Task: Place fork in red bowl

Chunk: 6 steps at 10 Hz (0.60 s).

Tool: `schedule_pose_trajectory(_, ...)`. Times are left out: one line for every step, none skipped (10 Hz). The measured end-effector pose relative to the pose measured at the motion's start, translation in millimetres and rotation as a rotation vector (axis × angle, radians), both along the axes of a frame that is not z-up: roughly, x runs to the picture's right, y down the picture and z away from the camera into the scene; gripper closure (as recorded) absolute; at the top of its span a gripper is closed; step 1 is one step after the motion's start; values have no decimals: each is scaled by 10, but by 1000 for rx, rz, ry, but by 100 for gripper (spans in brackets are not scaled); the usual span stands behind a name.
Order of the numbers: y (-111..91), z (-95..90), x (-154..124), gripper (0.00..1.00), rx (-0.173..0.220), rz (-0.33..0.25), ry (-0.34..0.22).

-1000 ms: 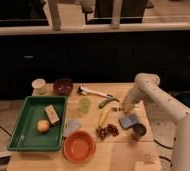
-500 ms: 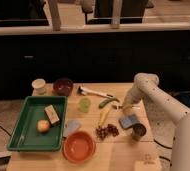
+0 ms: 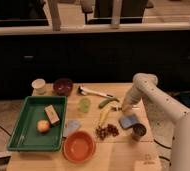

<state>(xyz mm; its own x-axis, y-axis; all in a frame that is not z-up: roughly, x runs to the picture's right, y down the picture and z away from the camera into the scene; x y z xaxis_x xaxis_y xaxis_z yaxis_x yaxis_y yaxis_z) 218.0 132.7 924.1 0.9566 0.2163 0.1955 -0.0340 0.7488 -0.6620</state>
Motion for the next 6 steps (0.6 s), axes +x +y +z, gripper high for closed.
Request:
schedule_pose_trajectory(-2,-2,-1,100,1,-1,0)
schedule_pose_trajectory(-9,-15,-3,100,7,-17,4)
schedule_pose_trajectory(-66,-44,-27,100,19,-27,4)
schedule_pose_trajectory(-123,-59,-38,100,31,-33,5)
schedule_pose_trajectory(-152,-69,-36,100,36,-36,5)
schedule_pose_trajectory(-202,-85,-42,100,45,-41,3)
